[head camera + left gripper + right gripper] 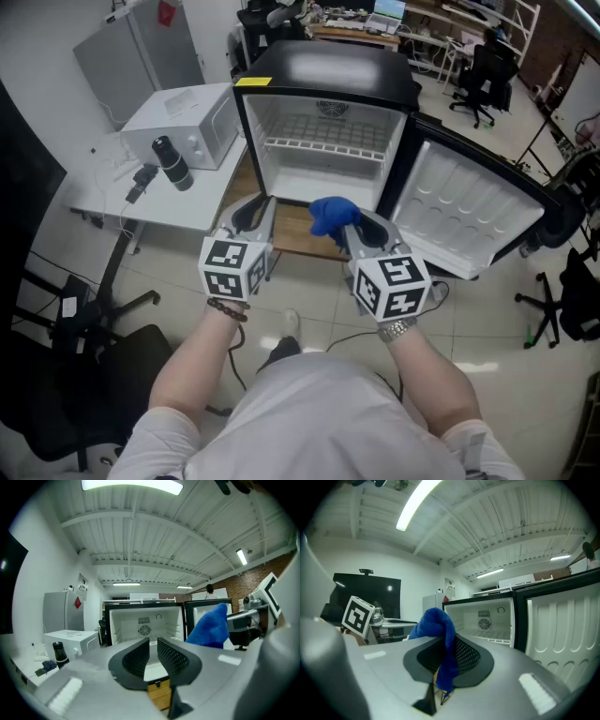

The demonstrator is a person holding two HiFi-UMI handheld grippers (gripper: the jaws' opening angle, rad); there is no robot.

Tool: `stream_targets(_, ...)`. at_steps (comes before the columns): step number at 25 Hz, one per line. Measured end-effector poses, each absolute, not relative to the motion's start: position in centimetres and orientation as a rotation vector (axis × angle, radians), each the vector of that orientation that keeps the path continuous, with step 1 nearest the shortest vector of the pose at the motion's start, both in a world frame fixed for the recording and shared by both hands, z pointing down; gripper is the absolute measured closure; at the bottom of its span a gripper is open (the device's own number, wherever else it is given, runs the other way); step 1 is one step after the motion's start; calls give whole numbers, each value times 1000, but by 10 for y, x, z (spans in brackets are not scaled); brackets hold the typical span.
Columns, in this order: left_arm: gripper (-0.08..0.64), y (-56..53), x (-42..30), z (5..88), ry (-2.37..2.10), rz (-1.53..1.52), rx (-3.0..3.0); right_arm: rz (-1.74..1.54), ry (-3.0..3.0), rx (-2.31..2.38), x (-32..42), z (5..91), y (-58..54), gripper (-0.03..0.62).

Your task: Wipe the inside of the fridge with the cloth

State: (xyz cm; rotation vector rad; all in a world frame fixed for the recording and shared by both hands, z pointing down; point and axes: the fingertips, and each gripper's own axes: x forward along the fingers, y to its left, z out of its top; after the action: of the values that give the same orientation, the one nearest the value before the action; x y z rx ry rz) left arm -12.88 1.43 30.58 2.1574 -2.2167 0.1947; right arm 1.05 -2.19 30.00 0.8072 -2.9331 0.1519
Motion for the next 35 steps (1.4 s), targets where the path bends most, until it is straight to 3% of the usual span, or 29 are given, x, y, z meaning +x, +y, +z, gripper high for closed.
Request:
stream_targets(18,449,-101,-281,315,-2204,187,2136,181,-2935,715,-182,305,-137,554)
stream_targets(35,422,-156,-325,333,-2064,274,2277,226,-2941,703,-288,322,-201,554)
